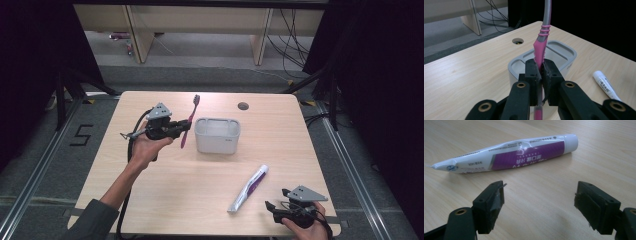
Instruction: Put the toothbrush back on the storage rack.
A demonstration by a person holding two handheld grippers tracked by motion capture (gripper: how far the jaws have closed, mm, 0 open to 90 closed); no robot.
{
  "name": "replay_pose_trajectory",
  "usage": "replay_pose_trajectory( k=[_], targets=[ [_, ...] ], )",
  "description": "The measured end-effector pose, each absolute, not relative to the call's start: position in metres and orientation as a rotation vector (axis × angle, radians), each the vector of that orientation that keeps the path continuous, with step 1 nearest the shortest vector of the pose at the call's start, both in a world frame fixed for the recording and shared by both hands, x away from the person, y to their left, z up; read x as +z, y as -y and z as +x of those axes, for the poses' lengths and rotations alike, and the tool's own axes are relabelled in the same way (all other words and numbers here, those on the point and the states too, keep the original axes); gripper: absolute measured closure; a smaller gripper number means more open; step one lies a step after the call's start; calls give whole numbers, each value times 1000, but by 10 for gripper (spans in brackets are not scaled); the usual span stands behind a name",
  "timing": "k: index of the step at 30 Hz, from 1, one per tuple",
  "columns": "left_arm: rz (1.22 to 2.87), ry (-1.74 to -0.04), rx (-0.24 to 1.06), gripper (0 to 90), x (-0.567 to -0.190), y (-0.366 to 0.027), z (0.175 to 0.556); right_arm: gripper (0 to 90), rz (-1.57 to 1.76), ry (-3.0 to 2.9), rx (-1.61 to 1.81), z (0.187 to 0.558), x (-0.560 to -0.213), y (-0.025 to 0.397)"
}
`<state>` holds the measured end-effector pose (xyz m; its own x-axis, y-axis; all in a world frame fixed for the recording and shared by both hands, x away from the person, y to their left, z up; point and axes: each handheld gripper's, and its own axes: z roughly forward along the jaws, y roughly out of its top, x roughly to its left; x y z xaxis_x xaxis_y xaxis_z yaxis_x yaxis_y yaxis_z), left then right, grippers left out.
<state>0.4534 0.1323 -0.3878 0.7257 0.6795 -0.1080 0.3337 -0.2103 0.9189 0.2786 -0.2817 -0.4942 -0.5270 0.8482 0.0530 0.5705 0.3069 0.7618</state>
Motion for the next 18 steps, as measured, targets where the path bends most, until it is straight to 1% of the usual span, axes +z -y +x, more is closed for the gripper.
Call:
replay_pose_trajectory(
  k=[10, 18],
  targets=[
    [1755, -816, 417, 827, -381, -127, 464, 239, 1243, -2225, 1073, 279, -494, 282],
    [1747, -807, 439, 826, -372, -116, 470, 239, 1252, -2235, 1081, 279, -494, 281]
  ],
)
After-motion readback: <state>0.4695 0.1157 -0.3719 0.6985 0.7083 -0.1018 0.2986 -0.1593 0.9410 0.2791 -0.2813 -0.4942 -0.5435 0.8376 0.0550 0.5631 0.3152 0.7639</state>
